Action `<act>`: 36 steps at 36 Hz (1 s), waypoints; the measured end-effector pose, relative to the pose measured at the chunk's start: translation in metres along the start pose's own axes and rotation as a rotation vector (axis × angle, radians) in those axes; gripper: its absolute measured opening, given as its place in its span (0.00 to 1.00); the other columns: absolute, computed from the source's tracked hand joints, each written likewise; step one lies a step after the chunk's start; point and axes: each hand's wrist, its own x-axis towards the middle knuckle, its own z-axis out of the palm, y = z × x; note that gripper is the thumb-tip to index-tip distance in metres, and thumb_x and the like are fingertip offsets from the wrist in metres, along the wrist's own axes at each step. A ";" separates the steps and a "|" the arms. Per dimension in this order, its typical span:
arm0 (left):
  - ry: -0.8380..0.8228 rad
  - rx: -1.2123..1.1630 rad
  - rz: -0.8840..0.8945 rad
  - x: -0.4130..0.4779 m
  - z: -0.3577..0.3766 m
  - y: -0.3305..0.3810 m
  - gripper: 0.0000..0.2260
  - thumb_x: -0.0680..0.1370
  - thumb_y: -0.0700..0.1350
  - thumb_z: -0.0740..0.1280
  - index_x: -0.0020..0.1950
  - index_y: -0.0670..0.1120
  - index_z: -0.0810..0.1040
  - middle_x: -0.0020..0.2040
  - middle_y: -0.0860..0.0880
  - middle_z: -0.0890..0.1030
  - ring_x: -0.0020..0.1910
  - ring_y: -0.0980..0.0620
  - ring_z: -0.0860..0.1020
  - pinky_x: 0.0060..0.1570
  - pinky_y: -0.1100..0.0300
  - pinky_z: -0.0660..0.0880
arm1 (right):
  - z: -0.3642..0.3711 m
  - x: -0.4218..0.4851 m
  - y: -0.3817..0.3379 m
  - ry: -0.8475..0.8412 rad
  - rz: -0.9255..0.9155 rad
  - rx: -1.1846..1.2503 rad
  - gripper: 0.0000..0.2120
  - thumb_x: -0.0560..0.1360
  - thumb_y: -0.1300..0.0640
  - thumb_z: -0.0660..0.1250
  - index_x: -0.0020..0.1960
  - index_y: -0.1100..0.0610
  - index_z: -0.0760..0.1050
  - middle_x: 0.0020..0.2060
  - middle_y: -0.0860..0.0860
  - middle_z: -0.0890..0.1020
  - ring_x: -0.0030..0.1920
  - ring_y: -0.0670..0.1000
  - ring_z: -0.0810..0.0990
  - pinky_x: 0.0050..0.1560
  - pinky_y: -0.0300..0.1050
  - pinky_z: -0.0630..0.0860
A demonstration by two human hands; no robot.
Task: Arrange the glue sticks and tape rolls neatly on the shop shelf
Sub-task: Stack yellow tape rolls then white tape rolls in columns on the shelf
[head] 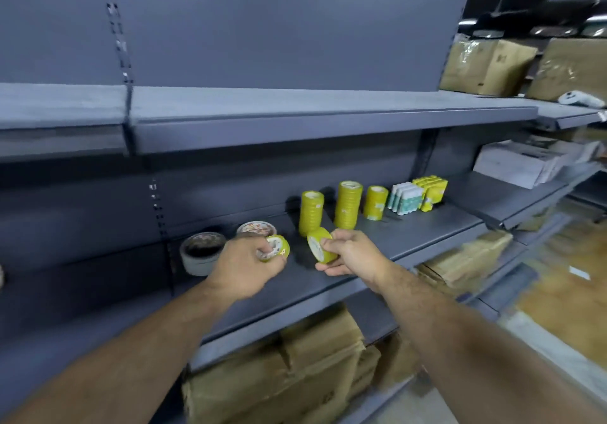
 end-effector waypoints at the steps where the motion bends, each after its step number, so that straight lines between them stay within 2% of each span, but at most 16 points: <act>1: -0.002 -0.003 -0.002 0.002 0.010 0.012 0.13 0.70 0.53 0.75 0.35 0.46 0.78 0.30 0.52 0.73 0.30 0.54 0.70 0.29 0.68 0.65 | -0.018 -0.001 0.004 0.012 -0.006 0.006 0.05 0.81 0.57 0.66 0.53 0.57 0.71 0.47 0.55 0.81 0.50 0.59 0.86 0.38 0.40 0.82; 3: 0.012 -0.033 0.056 0.008 0.030 0.033 0.14 0.68 0.53 0.75 0.32 0.47 0.75 0.29 0.53 0.70 0.31 0.56 0.69 0.33 0.70 0.65 | -0.052 -0.004 0.011 0.035 -0.008 0.015 0.07 0.81 0.56 0.67 0.55 0.57 0.70 0.50 0.54 0.80 0.48 0.57 0.87 0.39 0.41 0.82; 5: 0.017 -0.024 0.094 0.015 0.048 0.054 0.13 0.65 0.55 0.73 0.30 0.50 0.73 0.30 0.54 0.71 0.32 0.56 0.70 0.36 0.72 0.63 | -0.082 -0.007 0.016 0.052 -0.013 -0.016 0.05 0.81 0.56 0.67 0.51 0.57 0.71 0.46 0.53 0.81 0.47 0.56 0.87 0.43 0.44 0.82; 8: -0.028 -0.022 0.062 0.025 0.072 0.078 0.10 0.67 0.53 0.76 0.35 0.51 0.77 0.42 0.53 0.77 0.42 0.53 0.75 0.41 0.70 0.63 | -0.121 -0.008 0.024 0.084 -0.012 -0.039 0.08 0.81 0.57 0.67 0.46 0.58 0.70 0.42 0.54 0.80 0.47 0.57 0.87 0.52 0.51 0.81; 10: -0.063 0.000 0.057 0.032 0.087 0.090 0.09 0.69 0.50 0.77 0.37 0.50 0.79 0.43 0.54 0.76 0.44 0.52 0.75 0.41 0.70 0.64 | -0.140 -0.005 0.029 0.098 -0.009 -0.021 0.11 0.81 0.57 0.67 0.42 0.56 0.69 0.41 0.55 0.80 0.47 0.57 0.87 0.52 0.51 0.81; 12: -0.103 -0.007 0.065 0.039 0.099 0.099 0.09 0.69 0.49 0.77 0.36 0.51 0.77 0.41 0.55 0.75 0.42 0.52 0.74 0.40 0.74 0.63 | -0.155 0.001 0.035 0.104 -0.005 -0.011 0.13 0.81 0.57 0.67 0.40 0.55 0.69 0.42 0.55 0.79 0.47 0.56 0.87 0.49 0.48 0.82; 16: -0.141 -0.024 0.119 0.058 0.117 0.108 0.11 0.66 0.55 0.74 0.34 0.56 0.72 0.43 0.56 0.75 0.42 0.55 0.74 0.41 0.74 0.63 | -0.172 0.015 0.040 0.101 -0.009 -0.019 0.11 0.80 0.56 0.68 0.42 0.57 0.70 0.41 0.55 0.80 0.47 0.55 0.87 0.54 0.50 0.81; 18: -0.159 -0.017 0.138 0.069 0.125 0.113 0.10 0.66 0.56 0.72 0.34 0.56 0.72 0.44 0.54 0.76 0.43 0.55 0.74 0.42 0.72 0.64 | -0.176 0.024 0.040 0.095 -0.009 -0.028 0.10 0.80 0.56 0.68 0.43 0.57 0.71 0.41 0.54 0.80 0.48 0.55 0.87 0.53 0.48 0.81; 21: -0.120 -0.017 0.170 0.096 0.134 0.123 0.12 0.64 0.57 0.69 0.38 0.50 0.78 0.48 0.51 0.79 0.47 0.52 0.77 0.47 0.67 0.70 | -0.184 0.038 0.035 0.098 -0.018 -0.049 0.09 0.80 0.57 0.69 0.42 0.57 0.73 0.41 0.54 0.81 0.48 0.56 0.87 0.51 0.47 0.82; 23: -0.084 0.036 0.186 0.122 0.135 0.129 0.16 0.66 0.57 0.72 0.46 0.48 0.82 0.55 0.52 0.78 0.53 0.52 0.77 0.52 0.68 0.68 | -0.191 0.049 0.030 0.108 -0.030 -0.063 0.10 0.79 0.57 0.69 0.41 0.57 0.73 0.40 0.55 0.81 0.48 0.56 0.87 0.54 0.50 0.81; 25: -0.048 0.063 0.145 0.148 0.135 0.134 0.14 0.69 0.56 0.76 0.50 0.50 0.82 0.57 0.53 0.77 0.54 0.53 0.76 0.54 0.66 0.67 | -0.199 0.060 0.025 0.112 -0.037 -0.079 0.11 0.79 0.57 0.70 0.41 0.57 0.72 0.41 0.55 0.81 0.48 0.56 0.87 0.56 0.52 0.81; 28: 0.017 0.088 0.139 0.178 0.134 0.139 0.14 0.67 0.57 0.76 0.47 0.51 0.83 0.54 0.49 0.81 0.54 0.48 0.79 0.54 0.60 0.73 | -0.210 0.075 0.019 0.119 -0.048 -0.097 0.11 0.79 0.57 0.70 0.40 0.56 0.72 0.41 0.53 0.82 0.48 0.55 0.87 0.57 0.52 0.81; 31: 0.045 0.126 0.185 0.190 0.132 0.146 0.20 0.63 0.59 0.69 0.40 0.43 0.82 0.46 0.43 0.82 0.48 0.43 0.80 0.48 0.52 0.77 | -0.217 0.093 0.015 0.121 -0.064 -0.090 0.11 0.79 0.57 0.70 0.40 0.57 0.72 0.41 0.53 0.82 0.49 0.56 0.87 0.57 0.53 0.81; 33: 0.057 0.151 0.202 0.197 0.134 0.147 0.22 0.63 0.58 0.67 0.39 0.39 0.80 0.42 0.40 0.81 0.44 0.40 0.80 0.44 0.49 0.77 | -0.222 0.106 0.012 0.104 -0.071 -0.089 0.10 0.79 0.57 0.71 0.41 0.57 0.72 0.41 0.52 0.82 0.49 0.56 0.87 0.56 0.52 0.81; 36: 0.048 0.151 0.191 0.207 0.140 0.143 0.21 0.64 0.60 0.70 0.38 0.41 0.80 0.39 0.45 0.82 0.42 0.45 0.81 0.42 0.52 0.77 | -0.228 0.127 0.010 0.071 -0.086 -0.093 0.08 0.78 0.58 0.71 0.46 0.59 0.74 0.43 0.52 0.82 0.50 0.56 0.86 0.53 0.49 0.82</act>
